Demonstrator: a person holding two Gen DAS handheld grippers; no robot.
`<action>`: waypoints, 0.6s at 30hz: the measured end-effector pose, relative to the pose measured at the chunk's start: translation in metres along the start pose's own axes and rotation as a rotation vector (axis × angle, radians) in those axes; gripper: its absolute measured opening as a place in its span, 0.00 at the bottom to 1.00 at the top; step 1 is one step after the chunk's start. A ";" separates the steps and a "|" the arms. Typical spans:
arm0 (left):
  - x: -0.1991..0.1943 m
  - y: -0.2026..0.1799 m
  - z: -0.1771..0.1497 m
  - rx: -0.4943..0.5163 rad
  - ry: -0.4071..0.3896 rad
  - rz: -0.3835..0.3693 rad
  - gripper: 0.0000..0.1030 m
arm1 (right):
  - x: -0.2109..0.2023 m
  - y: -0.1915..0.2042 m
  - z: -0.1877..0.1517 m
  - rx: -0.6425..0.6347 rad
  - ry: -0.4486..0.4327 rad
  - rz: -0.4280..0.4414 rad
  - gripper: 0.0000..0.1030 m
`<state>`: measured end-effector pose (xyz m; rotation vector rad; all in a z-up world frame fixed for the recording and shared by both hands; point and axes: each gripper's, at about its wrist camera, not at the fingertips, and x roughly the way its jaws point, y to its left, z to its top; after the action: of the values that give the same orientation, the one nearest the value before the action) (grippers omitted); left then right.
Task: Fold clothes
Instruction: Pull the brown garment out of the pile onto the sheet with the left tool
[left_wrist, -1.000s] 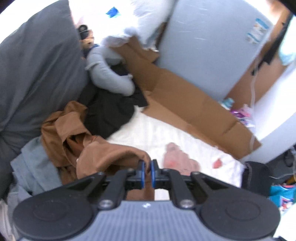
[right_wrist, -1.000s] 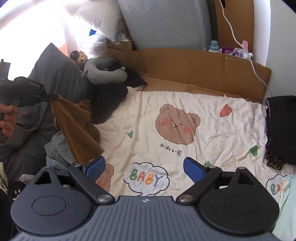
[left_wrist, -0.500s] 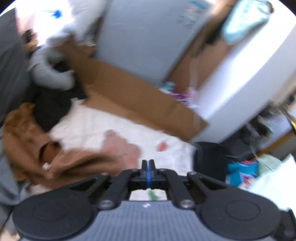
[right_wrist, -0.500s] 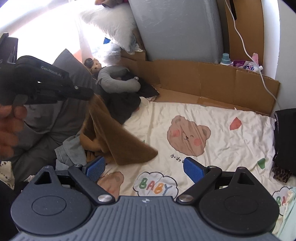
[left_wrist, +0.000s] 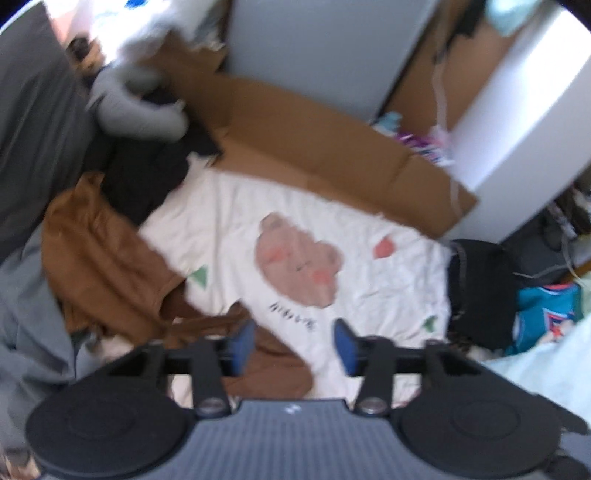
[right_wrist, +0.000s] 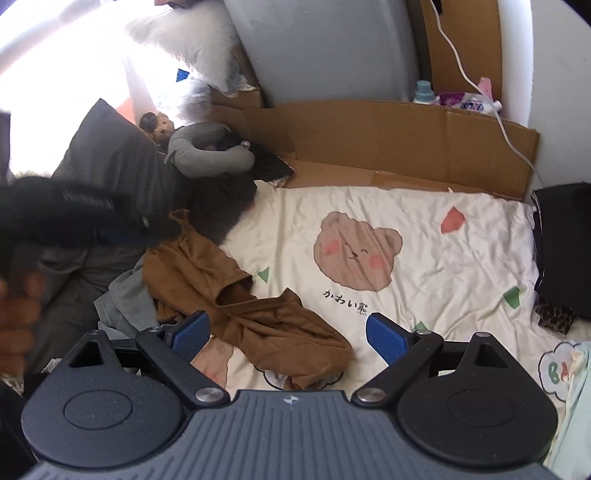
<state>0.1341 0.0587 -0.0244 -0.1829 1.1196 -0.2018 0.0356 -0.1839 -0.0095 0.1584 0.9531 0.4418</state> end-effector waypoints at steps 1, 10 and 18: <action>0.009 0.008 0.001 -0.030 0.013 0.014 0.58 | 0.001 -0.001 0.000 0.003 0.006 -0.005 0.92; 0.114 0.036 -0.009 -0.125 0.110 0.109 0.58 | 0.004 -0.031 0.004 0.108 0.034 -0.118 0.92; 0.178 0.024 -0.033 -0.173 0.180 0.111 0.58 | 0.005 -0.061 -0.007 0.184 0.065 -0.122 0.92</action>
<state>0.1809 0.0358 -0.1991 -0.2596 1.3230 -0.0223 0.0505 -0.2372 -0.0364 0.2523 1.0614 0.2480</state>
